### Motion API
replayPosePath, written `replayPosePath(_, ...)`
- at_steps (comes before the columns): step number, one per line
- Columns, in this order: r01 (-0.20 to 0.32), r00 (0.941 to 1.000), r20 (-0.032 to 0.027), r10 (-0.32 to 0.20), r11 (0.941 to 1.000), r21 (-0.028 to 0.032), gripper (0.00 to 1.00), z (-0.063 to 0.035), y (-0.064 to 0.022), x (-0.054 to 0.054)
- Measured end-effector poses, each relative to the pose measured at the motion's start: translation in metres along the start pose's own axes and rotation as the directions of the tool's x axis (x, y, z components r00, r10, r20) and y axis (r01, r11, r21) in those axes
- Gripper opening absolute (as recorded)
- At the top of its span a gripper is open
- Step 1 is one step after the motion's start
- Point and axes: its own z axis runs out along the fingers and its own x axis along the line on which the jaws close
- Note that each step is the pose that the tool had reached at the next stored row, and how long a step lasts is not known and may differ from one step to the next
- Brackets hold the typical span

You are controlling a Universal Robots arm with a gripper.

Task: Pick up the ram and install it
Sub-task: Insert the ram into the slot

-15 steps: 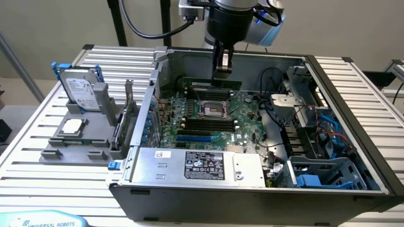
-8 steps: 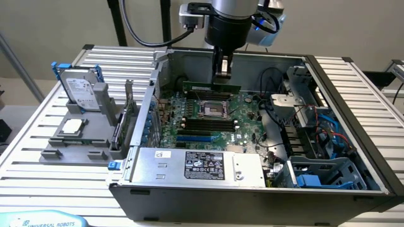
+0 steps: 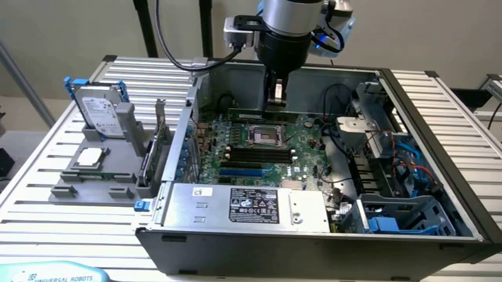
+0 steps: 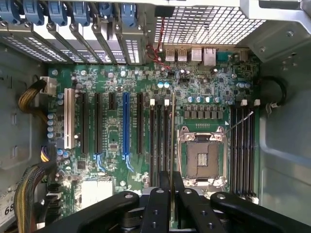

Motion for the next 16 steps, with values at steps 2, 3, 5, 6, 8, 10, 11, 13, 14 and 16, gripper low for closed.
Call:
replayPosePath(2,0.000,1.0000,0.0000,0.000,1.0000,0.0000,0.14,0.0037,-0.0006,0.000)
replayPosePath(3,0.000,1.0000,0.0000,0.000,1.0000,0.0000,0.14,0.0055,-0.0009,0.000)
replayPosePath(5,0.000,1.0000,0.0002,0.000,1.0000,0.0001,0.14,0.0091,-0.0017,0.000)
replayPosePath(6,0.001,1.0000,0.0000,-0.001,1.0000,0.0000,0.14,0.0109,-0.0021,0.001)
replayPosePath(8,0.002,1.0000,0.0000,-0.002,1.0000,0.0000,0.14,0.0146,-0.0031,0.001)
replayPosePath(10,0.003,1.0000,-0.0003,-0.003,1.0000,-0.0001,0.14,0.0180,-0.0042,0.001)
replayPosePath(11,0.004,1.0000,-0.0003,-0.004,1.0000,-0.0002,0.14,0.0198,-0.0047,0.001)
replayPosePath(13,0.005,1.0000,-0.0005,-0.005,1.0000,-0.0002,0.14,0.0234,-0.0055,0.001)
replayPosePath(14,0.005,1.0000,-0.0005,-0.005,1.0000,-0.0002,0.14,0.0252,-0.0058,0.002)
replayPosePath(16,0.005,1.0000,-0.0005,-0.005,1.0000,-0.0002,0.14,0.0288,-0.0063,0.002)
